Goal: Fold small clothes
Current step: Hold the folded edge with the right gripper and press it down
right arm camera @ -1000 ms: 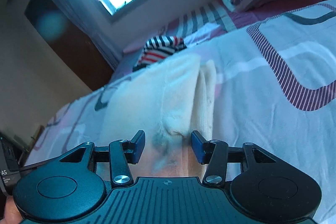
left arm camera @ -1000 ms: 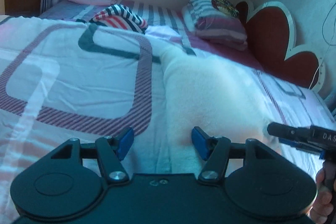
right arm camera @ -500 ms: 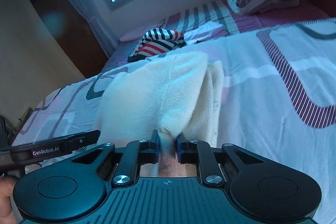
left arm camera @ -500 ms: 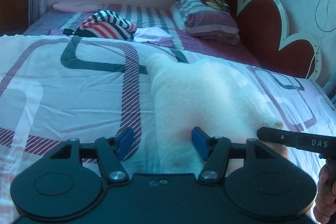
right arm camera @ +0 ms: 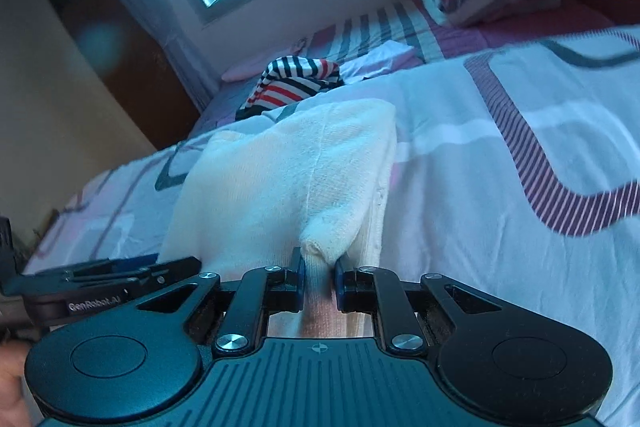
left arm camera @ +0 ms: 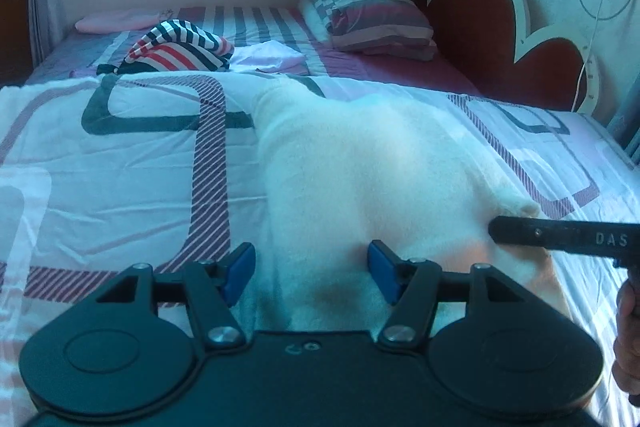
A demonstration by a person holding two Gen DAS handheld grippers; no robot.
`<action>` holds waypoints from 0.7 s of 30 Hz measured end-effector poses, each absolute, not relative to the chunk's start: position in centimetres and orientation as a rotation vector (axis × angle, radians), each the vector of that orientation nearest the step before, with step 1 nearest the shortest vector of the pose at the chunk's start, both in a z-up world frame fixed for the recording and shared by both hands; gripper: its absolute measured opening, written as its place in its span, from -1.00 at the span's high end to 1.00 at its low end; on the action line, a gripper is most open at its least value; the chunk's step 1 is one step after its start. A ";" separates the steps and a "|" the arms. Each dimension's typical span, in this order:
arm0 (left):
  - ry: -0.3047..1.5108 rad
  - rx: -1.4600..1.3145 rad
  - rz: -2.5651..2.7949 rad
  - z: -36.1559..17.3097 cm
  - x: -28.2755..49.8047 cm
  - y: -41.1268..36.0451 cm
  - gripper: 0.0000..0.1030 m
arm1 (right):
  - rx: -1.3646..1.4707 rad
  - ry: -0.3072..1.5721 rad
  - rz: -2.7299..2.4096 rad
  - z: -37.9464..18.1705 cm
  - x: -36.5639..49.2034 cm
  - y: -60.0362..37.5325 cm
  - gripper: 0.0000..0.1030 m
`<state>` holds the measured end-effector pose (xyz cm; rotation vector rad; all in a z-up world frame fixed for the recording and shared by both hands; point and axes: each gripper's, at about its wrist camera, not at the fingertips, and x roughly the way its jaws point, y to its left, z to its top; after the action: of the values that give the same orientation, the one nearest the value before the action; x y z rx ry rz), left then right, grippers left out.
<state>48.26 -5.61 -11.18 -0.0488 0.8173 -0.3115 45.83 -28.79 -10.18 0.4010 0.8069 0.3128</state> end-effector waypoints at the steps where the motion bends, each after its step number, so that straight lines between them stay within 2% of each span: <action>1: 0.817 -0.056 -0.313 -11.3 48.1 -5.4 -0.20 | 0.399 0.807 0.316 -10.1 46.0 -28.8 0.74; 5: 0.830 -0.096 -0.311 -11.7 47.5 -5.0 -0.34 | 0.398 0.825 0.333 -10.6 46.6 -29.1 0.74; 8: 0.815 -0.129 -0.317 -10.9 47.4 -4.1 -0.26 | 0.375 0.821 0.342 -10.0 46.1 -29.2 0.72; 10: 0.739 -0.144 -0.300 -9.5 47.7 -3.3 -0.26 | 0.332 0.767 0.302 -8.5 45.3 -29.3 0.30; 13: 0.715 -0.149 -0.260 -8.5 50.4 -3.3 -0.21 | 0.286 0.655 0.262 -6.6 45.9 -29.5 0.31; 14: 0.719 -0.141 -0.256 -8.4 51.5 -3.7 -0.20 | 0.289 0.654 0.266 -6.4 47.0 -29.3 0.36; 15: 0.725 -0.120 -0.253 -8.5 52.6 -4.3 -0.20 | 0.283 0.657 0.277 -6.5 48.1 -28.8 0.52; 16: 0.739 -0.094 -0.242 -8.8 53.6 -4.9 -0.20 | 0.267 0.670 0.287 -6.7 49.4 -28.3 0.55; 18: 0.782 -0.058 -0.244 -10.1 55.5 -5.8 -0.29 | 0.223 0.707 0.295 -7.9 51.7 -27.1 0.55; 19: 0.796 -0.043 -0.220 -10.8 56.1 -5.8 -0.43 | 0.170 0.739 0.280 -8.9 52.7 -26.6 0.55; 21: 0.813 -0.112 -0.210 -11.5 56.4 -4.9 -0.47 | 0.157 0.782 0.245 -11.4 53.9 -26.9 0.56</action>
<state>56.43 -4.87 -11.45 -0.1115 0.8132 -0.2096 53.90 -26.86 -11.37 0.1566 0.7819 0.2450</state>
